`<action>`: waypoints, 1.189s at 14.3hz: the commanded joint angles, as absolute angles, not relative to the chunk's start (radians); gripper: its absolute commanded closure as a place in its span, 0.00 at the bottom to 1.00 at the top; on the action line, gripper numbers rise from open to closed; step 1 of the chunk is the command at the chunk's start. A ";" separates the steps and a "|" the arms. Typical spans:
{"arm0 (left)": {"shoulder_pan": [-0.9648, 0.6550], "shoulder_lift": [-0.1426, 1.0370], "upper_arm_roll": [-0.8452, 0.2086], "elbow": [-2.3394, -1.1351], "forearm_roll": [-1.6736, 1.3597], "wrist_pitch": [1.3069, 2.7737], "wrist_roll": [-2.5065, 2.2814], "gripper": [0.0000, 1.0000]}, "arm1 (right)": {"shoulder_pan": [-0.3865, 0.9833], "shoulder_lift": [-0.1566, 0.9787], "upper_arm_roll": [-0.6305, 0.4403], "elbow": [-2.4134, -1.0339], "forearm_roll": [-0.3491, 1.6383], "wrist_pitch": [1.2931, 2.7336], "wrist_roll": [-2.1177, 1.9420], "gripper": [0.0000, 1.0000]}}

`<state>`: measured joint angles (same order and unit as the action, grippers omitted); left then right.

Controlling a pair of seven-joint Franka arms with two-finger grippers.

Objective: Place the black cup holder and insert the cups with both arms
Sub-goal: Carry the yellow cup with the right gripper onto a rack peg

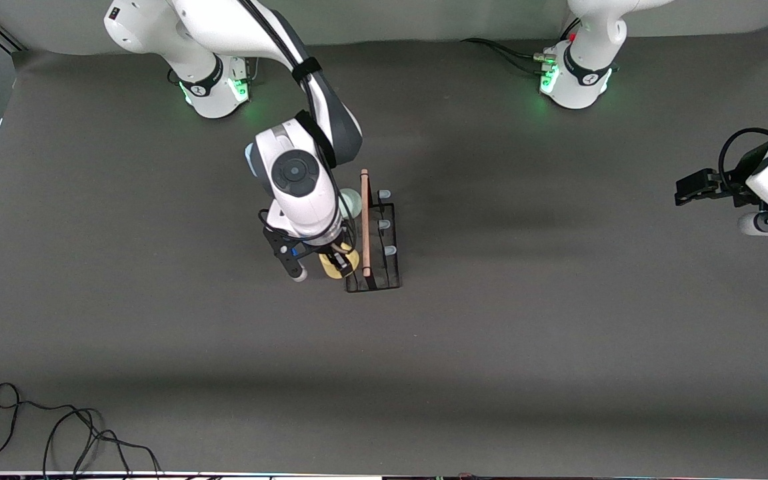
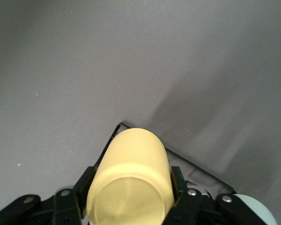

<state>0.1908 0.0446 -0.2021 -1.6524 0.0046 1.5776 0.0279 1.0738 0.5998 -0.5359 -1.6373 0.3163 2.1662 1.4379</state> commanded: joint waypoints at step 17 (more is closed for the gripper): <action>0.195 0.049 -0.207 -1.637 0.012 1.555 0.015 0.00 | 1.054 0.276 -0.663 -1.384 0.272 1.546 1.252 0.00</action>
